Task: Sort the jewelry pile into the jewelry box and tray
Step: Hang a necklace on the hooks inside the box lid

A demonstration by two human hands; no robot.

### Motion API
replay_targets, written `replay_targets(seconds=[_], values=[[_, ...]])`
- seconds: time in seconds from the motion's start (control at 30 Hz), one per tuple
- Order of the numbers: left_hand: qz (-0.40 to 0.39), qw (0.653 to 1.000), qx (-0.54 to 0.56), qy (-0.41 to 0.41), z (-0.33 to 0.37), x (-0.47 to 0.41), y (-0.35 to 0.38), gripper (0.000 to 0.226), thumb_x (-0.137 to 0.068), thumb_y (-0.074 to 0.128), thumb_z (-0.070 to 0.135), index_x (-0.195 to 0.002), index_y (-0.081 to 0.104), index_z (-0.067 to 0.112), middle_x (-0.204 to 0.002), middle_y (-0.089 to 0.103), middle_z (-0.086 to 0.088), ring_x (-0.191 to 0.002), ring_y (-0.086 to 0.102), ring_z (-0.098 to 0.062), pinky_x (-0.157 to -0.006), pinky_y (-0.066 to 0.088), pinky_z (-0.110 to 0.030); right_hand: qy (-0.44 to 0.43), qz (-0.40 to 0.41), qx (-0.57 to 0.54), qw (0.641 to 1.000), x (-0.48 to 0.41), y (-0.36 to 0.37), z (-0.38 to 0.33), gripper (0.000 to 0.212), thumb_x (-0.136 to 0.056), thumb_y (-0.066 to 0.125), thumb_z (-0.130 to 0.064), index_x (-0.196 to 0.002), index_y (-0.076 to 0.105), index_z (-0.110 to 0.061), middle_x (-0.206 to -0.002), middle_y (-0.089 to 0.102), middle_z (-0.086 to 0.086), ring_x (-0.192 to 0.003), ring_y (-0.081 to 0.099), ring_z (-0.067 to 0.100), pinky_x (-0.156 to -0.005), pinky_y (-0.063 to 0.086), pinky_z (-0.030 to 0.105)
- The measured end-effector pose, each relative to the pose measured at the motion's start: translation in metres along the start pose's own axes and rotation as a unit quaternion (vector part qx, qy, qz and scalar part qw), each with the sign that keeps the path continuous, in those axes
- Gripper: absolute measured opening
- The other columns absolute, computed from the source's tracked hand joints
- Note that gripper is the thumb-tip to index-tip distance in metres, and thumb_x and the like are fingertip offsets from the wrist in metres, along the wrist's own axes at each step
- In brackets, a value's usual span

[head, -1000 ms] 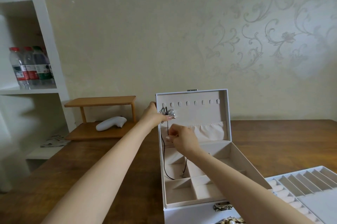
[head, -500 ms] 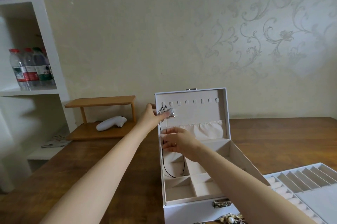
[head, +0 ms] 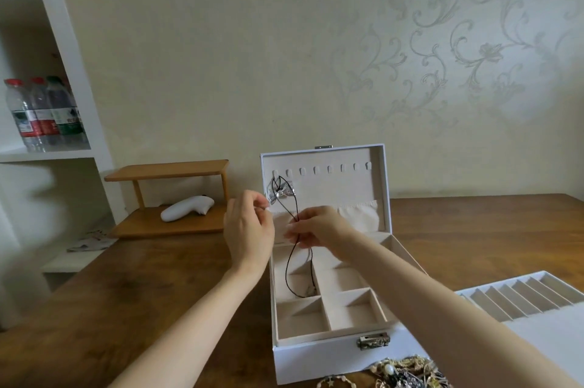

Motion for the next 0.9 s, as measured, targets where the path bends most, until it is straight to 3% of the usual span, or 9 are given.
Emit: replay_targets(seconds=[0.13, 0.2, 0.27, 0.33, 0.43, 0.5, 0.6, 0.77, 0.9], values=[[-0.069, 0.975, -0.120, 0.175, 0.016, 0.002, 0.008, 0.021, -0.077, 0.048, 0.006, -0.083, 0.066, 0.014, -0.082, 0.064, 0.005, -0.080, 0.054, -0.019, -0.069, 0.035, -0.033, -0.041, 0.077, 0.184, 0.979, -0.005, -0.024, -0.008, 0.021, -0.075, 0.077, -0.008, -0.060, 0.063, -0.015, -0.054, 0.052, 0.000, -0.050, 0.042, 0.009, -0.049, 0.033, 0.020], [-0.123, 0.943, -0.204, 0.234, 0.029, 0.004, 0.018, 0.022, -0.072, 0.051, 0.007, -0.082, 0.069, 0.015, -0.087, 0.067, 0.002, -0.084, 0.055, -0.022, -0.071, 0.028, -0.034, -0.072, 0.136, 0.316, 0.936, -0.003, -0.045, -0.025, 0.007, -0.074, 0.079, -0.013, -0.070, 0.073, -0.012, -0.063, 0.061, 0.007, -0.062, 0.053, 0.015, -0.057, 0.036, 0.024], [-0.187, 0.909, -0.285, 0.240, 0.039, 0.007, 0.029, 0.030, -0.074, 0.043, 0.011, -0.093, 0.067, 0.012, -0.099, 0.064, -0.005, -0.097, 0.053, -0.026, -0.074, 0.027, -0.035, -0.114, 0.204, 0.374, 0.898, 0.000, -0.061, -0.043, 0.009, -0.076, 0.075, -0.009, -0.085, 0.077, -0.006, -0.081, 0.071, 0.013, -0.078, 0.064, 0.022, -0.066, 0.042, 0.025], [-0.235, 0.894, -0.323, 0.203, 0.036, 0.009, 0.041, 0.030, -0.077, 0.053, 0.010, -0.107, 0.060, 0.009, -0.110, 0.056, -0.009, -0.109, 0.047, -0.029, -0.080, 0.028, -0.038, -0.217, 0.301, 0.375, 0.850, 0.008, -0.068, -0.065, 0.011, -0.076, 0.067, 0.005, -0.081, 0.075, -0.002, -0.082, 0.069, 0.015, -0.073, 0.062, 0.026, -0.064, 0.043, 0.029], [-0.264, 0.891, -0.329, 0.167, 0.031, 0.008, 0.050, 0.039, -0.046, 0.081, 0.011, -0.081, 0.065, 0.007, -0.084, 0.062, -0.012, -0.082, 0.058, -0.031, -0.066, 0.040, -0.036, -0.400, 0.343, 0.371, 0.765, 0.015, -0.052, -0.083, 0.014, -0.074, 0.059, 0.011, -0.077, 0.068, 0.001, -0.082, 0.062, 0.014, -0.063, 0.062, 0.031, -0.054, 0.048, 0.033], [-0.280, 0.891, -0.323, 0.151, 0.025, 0.007, 0.054, 0.028, -0.055, 0.079, 0.016, -0.080, 0.067, 0.009, -0.090, 0.063, -0.012, -0.089, 0.057, -0.032, -0.070, 0.040, -0.037, -0.425, 0.287, 0.376, 0.772, 0.004, -0.038, -0.072, 0.013, -0.076, 0.056, 0.007, -0.079, 0.068, 0.000, -0.084, 0.063, 0.012, -0.064, 0.063, 0.032, -0.055, 0.049, 0.034], [-0.272, 0.914, -0.271, 0.133, 0.015, 0.005, 0.054, 0.022, -0.085, 0.055, 0.019, -0.105, 0.063, 0.014, -0.118, 0.051, -0.006, -0.117, 0.038, -0.028, -0.087, 0.027, -0.038, -0.378, 0.236, 0.356, 0.821, -0.013, -0.039, -0.046, 0.017, -0.073, 0.054, 0.002, -0.076, 0.071, -0.001, -0.078, 0.065, 0.013, -0.067, 0.064, 0.033, -0.063, 0.045, 0.035], [-0.240, 0.941, -0.170, 0.168, 0.007, 0.005, 0.042, 0.014, -0.065, 0.070, 0.007, -0.077, 0.062, 0.011, -0.086, 0.053, -0.005, -0.084, 0.053, -0.031, -0.068, 0.039, -0.038, -0.237, 0.158, 0.420, 0.862, -0.025, -0.033, -0.026, 0.013, -0.073, 0.064, 0.000, -0.076, 0.071, -0.011, -0.073, 0.068, 0.012, -0.072, 0.057, 0.031, -0.064, 0.045, 0.030], [-0.221, 0.942, -0.171, 0.184, 0.012, 0.008, 0.040, 0.027, -0.055, 0.077, 0.001, -0.075, 0.064, 0.013, -0.085, 0.054, -0.002, -0.082, 0.052, -0.025, -0.065, 0.041, -0.035, -0.126, 0.057, 0.392, 0.909, -0.023, -0.025, -0.030, 0.022, -0.080, 0.059, -0.007, -0.063, 0.054, -0.020, -0.065, 0.054, 0.000, -0.074, 0.044, 0.020, -0.055, 0.033, 0.016]])
Point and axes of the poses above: each hand's wrist, its own x-axis away from the middle knuckle, its own y-axis out of the palm, z = x × y, the point moved 5 cm from there along -x, towards the middle knuckle
